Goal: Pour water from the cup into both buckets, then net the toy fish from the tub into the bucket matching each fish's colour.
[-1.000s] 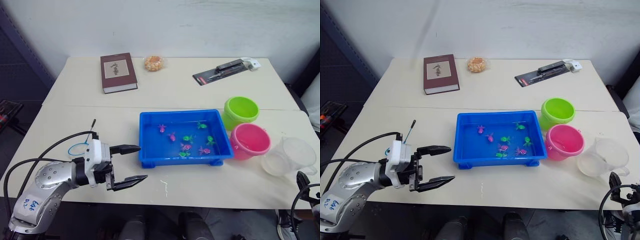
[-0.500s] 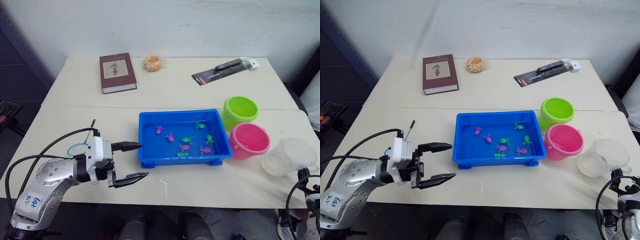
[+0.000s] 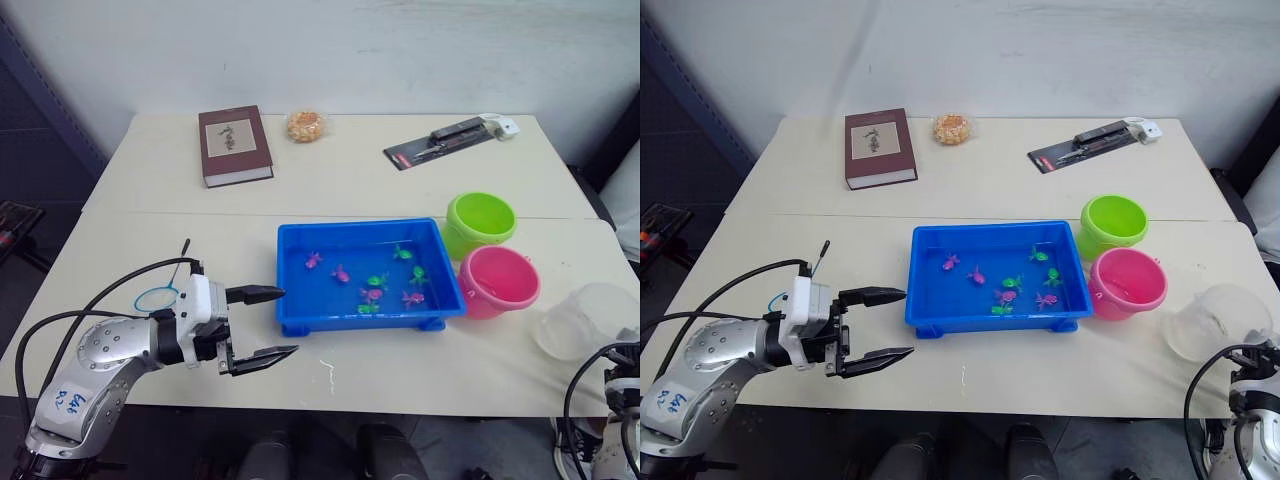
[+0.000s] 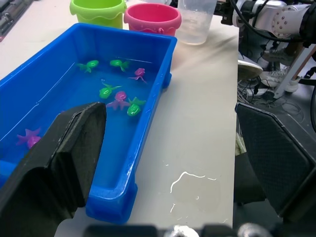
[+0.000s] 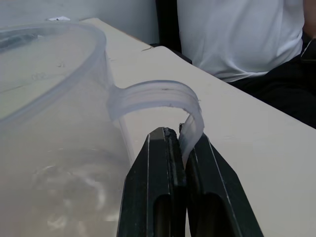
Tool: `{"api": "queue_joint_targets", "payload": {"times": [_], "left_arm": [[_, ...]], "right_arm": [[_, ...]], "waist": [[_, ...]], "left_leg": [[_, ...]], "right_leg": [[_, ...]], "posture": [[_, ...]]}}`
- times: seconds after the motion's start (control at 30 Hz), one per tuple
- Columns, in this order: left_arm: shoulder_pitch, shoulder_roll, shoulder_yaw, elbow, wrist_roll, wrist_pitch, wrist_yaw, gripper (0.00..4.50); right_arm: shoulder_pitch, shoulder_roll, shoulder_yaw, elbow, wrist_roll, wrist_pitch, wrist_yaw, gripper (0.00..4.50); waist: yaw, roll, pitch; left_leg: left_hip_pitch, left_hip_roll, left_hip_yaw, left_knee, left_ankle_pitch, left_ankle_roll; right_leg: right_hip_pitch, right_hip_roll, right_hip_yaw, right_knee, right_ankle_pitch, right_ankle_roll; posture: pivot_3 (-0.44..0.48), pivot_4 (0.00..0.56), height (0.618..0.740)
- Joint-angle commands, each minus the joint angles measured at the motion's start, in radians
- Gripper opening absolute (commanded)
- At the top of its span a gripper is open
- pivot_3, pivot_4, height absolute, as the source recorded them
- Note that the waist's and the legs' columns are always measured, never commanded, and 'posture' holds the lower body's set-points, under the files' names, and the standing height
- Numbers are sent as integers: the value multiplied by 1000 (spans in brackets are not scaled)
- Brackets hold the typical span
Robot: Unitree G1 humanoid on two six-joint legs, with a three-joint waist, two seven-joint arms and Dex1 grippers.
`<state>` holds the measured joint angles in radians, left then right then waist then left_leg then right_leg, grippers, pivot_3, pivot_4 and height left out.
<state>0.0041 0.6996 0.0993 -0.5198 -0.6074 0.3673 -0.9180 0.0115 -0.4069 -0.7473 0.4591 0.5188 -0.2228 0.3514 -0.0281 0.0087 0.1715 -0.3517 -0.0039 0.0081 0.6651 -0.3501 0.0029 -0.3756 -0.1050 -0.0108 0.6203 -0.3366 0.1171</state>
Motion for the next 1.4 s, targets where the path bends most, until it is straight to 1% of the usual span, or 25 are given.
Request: {"api": "queue_joint_targets", "payload": {"times": [0.03, 0.1, 0.23, 0.3, 0.4, 0.6, 0.73, 0.87, 1.0, 1.1, 1.27, 1.4], "left_arm": [[-21, -7, 16, -6, -31, 9, 4, 4500], [-31, -9, 17, 0, -36, 15, 4, 4500], [-71, -19, 10, 34, -44, 25, -8, 4500], [-90, -23, -2, 52, -45, 30, -21, 4500], [-110, -28, -15, 70, -45, 37, -38, 4500], [-141, -33, -42, 107, -38, 40, -77, 4500], [-171, -47, -54, 128, -27, 41, -76, 4500], [-186, -52, -59, 139, -15, 35, -77, 4500], [-183, -52, -55, 137, -7, 31, -71, 4500], [-182, -52, -53, 134, -1, 29, -65, 4500], [-183, -60, -46, 111, -16, 38, -43, 4500], [-191, -71, -54, 108, -19, 40, -31, 4500]], "right_arm": [[18, -20, -42, -112, 30, -28, -19, 60], [32, -26, -46, -156, 31, -13, -34, 60], [104, -70, -46, -354, 16, 40, -49, 60], [152, -123, -21, -451, -33, 84, -38, 60], [189, -167, 1, -519, -89, 98, -24, 60], [181, -226, 30, -723, -169, 161, -44, 60], [156, -277, 79, -809, -247, 224, -42, 60], [112, -294, 104, -840, -320, 283, -76, 60], [81, -300, 90, -814, -366, 296, -84, 60], [87, -319, 86, -780, -417, 271, -72, 60], [117, -387, 105, -710, -554, 159, -55, 60], [115, -384, 112, -642, -614, 104, -90, 60]], "waist": [[0, 0, 0], [1, 1, 0], [3, 2, 0], [3, 2, 0], [1, 1, 0], [2, 1, 0], [3, 1, 0], [10, 0, 1], [17, 0, 1], [26, 0, 1], [26, 0, 1], [25, 0, 1]], "left_leg": [[0, 0, 0, 0, 0, 0], [0, 0, 0, 0, 0, 0], [0, 0, 0, 0, 0, 0], [-1, 0, 0, 0, 0, 0], [0, 0, 0, 0, 0, 0], [0, 2, 1, 0, 1, -1], [0, 1, 1, 0, 1, -1], [-2, 1, -1, 0, 1, -1], [-2, 1, -1, 0, 1, -1], [-2, 1, -1, 0, 1, -1], [-2, 0, 0, 0, 1, 0], [-2, 0, 0, 0, 1, 0]], "right_leg": [[0, 0, 0, 0, 0, 0], [0, 0, 0, 0, 0, 0], [0, 0, 0, 0, 0, 0], [0, 0, 0, 0, 0, 0], [0, 1, 0, 0, 0, 0], [-1, 4, 1, 0, 0, 0], [-1, 4, 1, 0, 0, 0], [-1, 4, 0, 1, 0, 0], [-1, 6, 0, 1, 0, 1], [-1, 6, 0, 1, 0, 0], [-1, 6, 0, 1, 0, 0], [-1, 7, 0, 0, 0, 1]], "posture": [[0, 150, 738], [0, 150, 738], [0, 150, 738], [0, 150, 738], [0, 150, 738], [0, 150, 738], [0, 150, 738], [0, 150, 738], [0, 150, 738], [0, 150, 738], [0, 150, 738], [0, 150, 738]]}}
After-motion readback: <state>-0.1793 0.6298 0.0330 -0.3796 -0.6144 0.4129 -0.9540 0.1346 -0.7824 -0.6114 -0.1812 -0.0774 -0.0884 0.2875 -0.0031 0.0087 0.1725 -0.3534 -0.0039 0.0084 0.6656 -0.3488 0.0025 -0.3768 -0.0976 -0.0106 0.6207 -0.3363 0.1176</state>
